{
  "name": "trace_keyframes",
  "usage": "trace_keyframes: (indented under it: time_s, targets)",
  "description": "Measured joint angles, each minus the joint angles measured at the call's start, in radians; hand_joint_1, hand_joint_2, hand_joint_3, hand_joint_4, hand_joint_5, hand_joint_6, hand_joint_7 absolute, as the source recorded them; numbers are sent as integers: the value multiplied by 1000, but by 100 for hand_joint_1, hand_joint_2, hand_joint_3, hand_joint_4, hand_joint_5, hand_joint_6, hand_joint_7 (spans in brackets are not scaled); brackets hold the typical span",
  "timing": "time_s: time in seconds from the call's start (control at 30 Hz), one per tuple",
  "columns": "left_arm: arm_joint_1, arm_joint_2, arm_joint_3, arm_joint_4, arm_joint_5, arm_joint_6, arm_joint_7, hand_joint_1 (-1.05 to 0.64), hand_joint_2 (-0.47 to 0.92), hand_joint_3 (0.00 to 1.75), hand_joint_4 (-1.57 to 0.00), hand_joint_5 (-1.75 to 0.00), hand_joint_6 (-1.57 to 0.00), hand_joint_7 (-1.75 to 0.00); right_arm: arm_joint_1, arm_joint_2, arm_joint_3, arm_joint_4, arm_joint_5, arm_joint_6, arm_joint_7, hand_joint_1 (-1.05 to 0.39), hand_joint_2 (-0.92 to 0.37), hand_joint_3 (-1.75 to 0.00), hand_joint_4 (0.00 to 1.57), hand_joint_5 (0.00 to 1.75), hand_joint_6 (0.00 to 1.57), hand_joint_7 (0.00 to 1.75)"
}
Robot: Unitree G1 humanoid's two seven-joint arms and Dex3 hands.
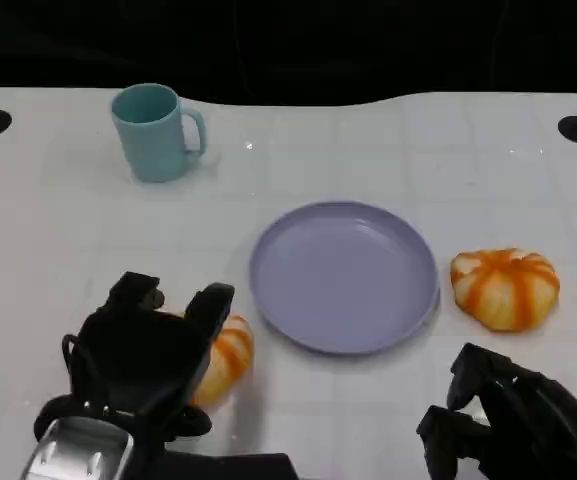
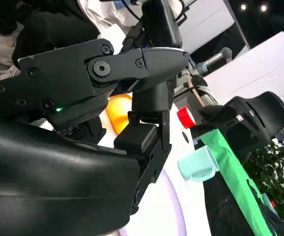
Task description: Grasp the bread from the table and place it into the plate.
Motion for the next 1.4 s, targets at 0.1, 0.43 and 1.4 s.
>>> trace_keyframes:
  time_s: [0.1, 0.43, 1.4]
  targets:
    - [-4, 2, -1, 25, -9, 0, 6, -75, 92, 1, 0, -72, -10, 0, 0, 0, 0, 0, 0, 0, 0, -72, -92, -24, 88, 161, 75, 139]
    - [-39, 15, -5, 149, -84, -23, 114, -75, 92, 3, 0, -63, -7, -1, -1, 2, 0, 0, 1, 1, -3, -72, -92, -23, 88, 161, 75, 138]
    - [-130, 80, -31, 424, -297, -147, 423, -70, 88, 0, -3, -57, -10, -3, -2, 3, 0, 0, 1, 1, -9, -71, -92, -24, 87, 163, 76, 137]
